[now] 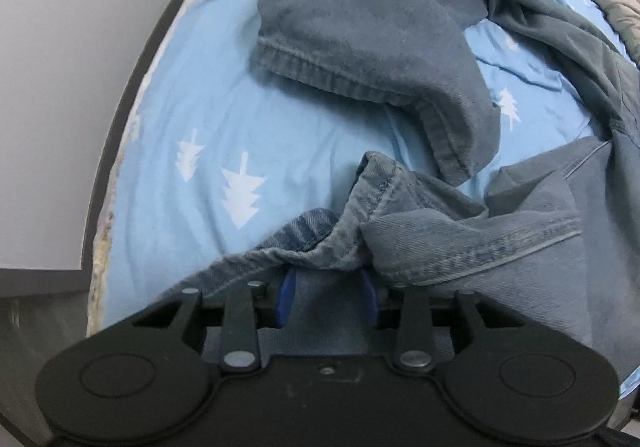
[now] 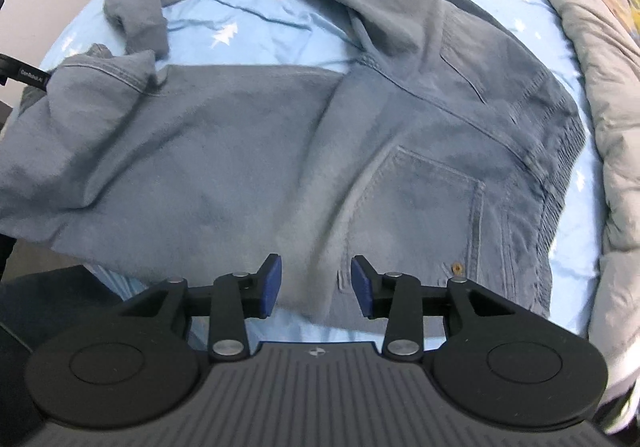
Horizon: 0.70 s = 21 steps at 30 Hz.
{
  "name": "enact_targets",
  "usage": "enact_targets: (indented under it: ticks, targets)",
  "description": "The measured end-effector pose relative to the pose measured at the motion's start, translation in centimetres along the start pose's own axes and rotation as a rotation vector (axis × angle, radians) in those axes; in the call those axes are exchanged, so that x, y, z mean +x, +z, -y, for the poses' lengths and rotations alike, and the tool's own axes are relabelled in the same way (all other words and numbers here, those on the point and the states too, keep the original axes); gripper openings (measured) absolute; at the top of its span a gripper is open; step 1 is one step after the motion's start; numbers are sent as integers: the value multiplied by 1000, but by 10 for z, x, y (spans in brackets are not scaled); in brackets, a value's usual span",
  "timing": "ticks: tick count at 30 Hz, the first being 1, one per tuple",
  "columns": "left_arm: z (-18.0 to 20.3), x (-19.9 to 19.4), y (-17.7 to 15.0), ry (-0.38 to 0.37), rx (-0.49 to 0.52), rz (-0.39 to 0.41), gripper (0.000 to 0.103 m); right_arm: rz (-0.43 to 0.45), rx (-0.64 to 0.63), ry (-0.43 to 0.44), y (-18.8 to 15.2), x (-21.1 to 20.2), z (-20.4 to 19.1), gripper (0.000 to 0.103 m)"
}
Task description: Fold clothes
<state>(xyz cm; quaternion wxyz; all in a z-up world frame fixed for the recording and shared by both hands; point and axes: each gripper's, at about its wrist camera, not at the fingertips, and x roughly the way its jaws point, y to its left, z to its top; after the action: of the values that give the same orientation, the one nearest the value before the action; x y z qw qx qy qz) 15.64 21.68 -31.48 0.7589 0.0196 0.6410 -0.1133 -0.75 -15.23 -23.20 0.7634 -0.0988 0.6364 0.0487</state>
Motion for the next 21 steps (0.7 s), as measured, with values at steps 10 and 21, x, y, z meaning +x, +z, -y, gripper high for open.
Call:
enact_targets:
  ticks: [10, 21]
  targets:
    - [-17, -21, -4, -11, -79, 48, 0, 19, 32, -15, 4, -8, -8, 41]
    - [-118, -118, -22, 144, -424, 273, 0, 81, 45, 42, 40, 5, -24, 40]
